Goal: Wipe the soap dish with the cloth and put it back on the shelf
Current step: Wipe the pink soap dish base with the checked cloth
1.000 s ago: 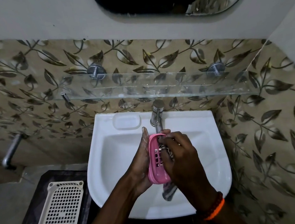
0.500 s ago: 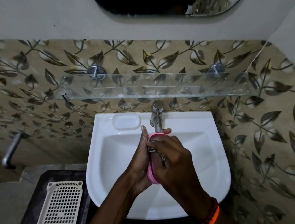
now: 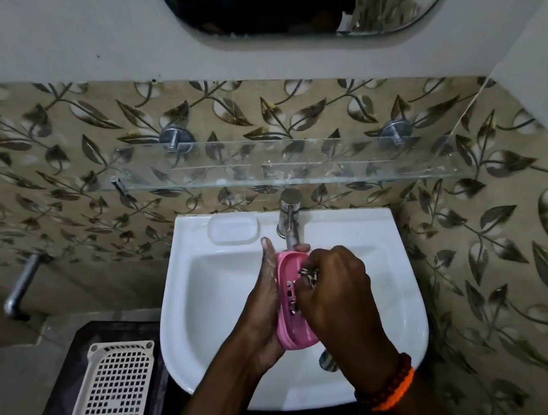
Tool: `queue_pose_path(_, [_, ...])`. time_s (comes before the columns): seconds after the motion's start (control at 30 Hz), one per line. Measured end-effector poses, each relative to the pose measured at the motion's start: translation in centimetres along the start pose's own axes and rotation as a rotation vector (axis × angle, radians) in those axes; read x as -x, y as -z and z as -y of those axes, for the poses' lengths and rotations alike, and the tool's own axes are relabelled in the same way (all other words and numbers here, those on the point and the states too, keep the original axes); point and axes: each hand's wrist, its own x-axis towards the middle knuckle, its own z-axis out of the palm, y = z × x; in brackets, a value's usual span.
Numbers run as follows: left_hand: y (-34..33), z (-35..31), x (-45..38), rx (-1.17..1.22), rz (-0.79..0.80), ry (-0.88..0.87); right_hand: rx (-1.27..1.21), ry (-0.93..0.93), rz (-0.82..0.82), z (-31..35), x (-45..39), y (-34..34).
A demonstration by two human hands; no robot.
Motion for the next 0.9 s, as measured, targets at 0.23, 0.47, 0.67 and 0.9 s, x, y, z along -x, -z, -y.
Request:
queue_pose_path(0.23, [0.3, -0.9, 0.7, 0.012, 0.035, 0.017, -0.223, 0.130, 0.014, 0.4, -1.1, 0.5])
queue_pose_path(0.47, [1.2, -3.6, 0.6, -0.063, 0.021, -0.099, -0.192, 0.202, 0.227, -0.1, 2.1, 0.9])
queue_pose_path(0.67, [-0.1, -2.5, 1.4, -0.080, 0.056, -0.006, -0.135, 0.250, 0.078, 0.1, 0.3, 1.1])
queue_pose_path(0.9, [0.1, -3.8, 1.0, -0.197, -0.031, -0.138, -0.124, 0.238, 0.218, -0.1, 1.6, 1.9])
